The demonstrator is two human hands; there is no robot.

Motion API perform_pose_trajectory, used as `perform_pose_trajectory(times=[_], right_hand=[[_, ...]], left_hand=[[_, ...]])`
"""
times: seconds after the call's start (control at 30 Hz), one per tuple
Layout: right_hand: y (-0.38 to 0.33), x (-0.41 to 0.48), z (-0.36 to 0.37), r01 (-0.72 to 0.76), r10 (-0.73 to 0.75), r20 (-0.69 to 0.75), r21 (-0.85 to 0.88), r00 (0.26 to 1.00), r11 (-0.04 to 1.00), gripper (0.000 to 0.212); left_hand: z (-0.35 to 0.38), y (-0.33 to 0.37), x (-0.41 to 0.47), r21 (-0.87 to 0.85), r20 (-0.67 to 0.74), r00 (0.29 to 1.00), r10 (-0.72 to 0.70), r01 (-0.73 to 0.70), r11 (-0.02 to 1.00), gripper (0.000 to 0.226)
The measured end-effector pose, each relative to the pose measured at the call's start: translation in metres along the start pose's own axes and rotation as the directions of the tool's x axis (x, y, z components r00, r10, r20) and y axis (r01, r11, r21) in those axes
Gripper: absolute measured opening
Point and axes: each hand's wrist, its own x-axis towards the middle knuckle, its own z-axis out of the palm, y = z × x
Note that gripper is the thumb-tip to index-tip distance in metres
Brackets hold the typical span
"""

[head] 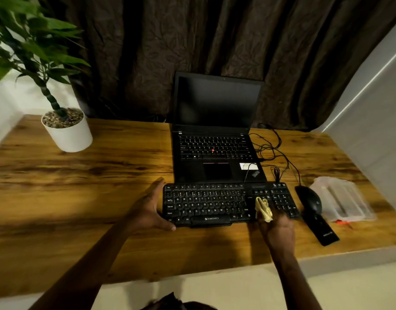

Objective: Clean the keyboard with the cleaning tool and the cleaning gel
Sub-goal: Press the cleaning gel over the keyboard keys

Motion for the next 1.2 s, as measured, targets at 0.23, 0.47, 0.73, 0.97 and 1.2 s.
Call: perform_pose_trajectory(times=[0.23, 0.47, 0.73, 0.97, 1.2], right_hand=[[-0.025, -0.029, 0.017, 0.147, -0.15, 0.039, 0.079, 0.988, 0.986, 0.034], [-0.016, -0.026, 0.007, 0.07, -0.064, -0.043, 0.155, 0.997, 0.985, 0.033], [-0.056, -0.049, 0.028, 0.237, -0.251, 0.042, 0.21, 0.967, 0.948, 0.025], [-0.07, -0.051, 0.026, 0.265, -0.267, 0.02, 0.076, 0.963, 0.961, 0.031], [-0.104, -0.07, 0.038, 0.433, -0.441, 0.059, 0.11, 0.895, 0.894, 0.041]], left_hand=[[0.001, 0.003, 0.0, 0.017, -0.005, 1.0, 0.007, -0.007, 1.0, 0.154], [0.002, 0.004, 0.0, 0.006, 0.0, 1.0, -0.001, 0.001, 1.0, 0.152], [0.001, 0.001, 0.0, -0.003, 0.008, 1.0, -0.011, 0.011, 1.0, 0.153], [0.001, 0.0, 0.0, -0.039, 0.031, 0.999, -0.009, 0.01, 0.999, 0.155], [0.0, 0.002, -0.002, -0.021, 0.021, 1.0, 0.01, -0.009, 1.0, 0.165]])
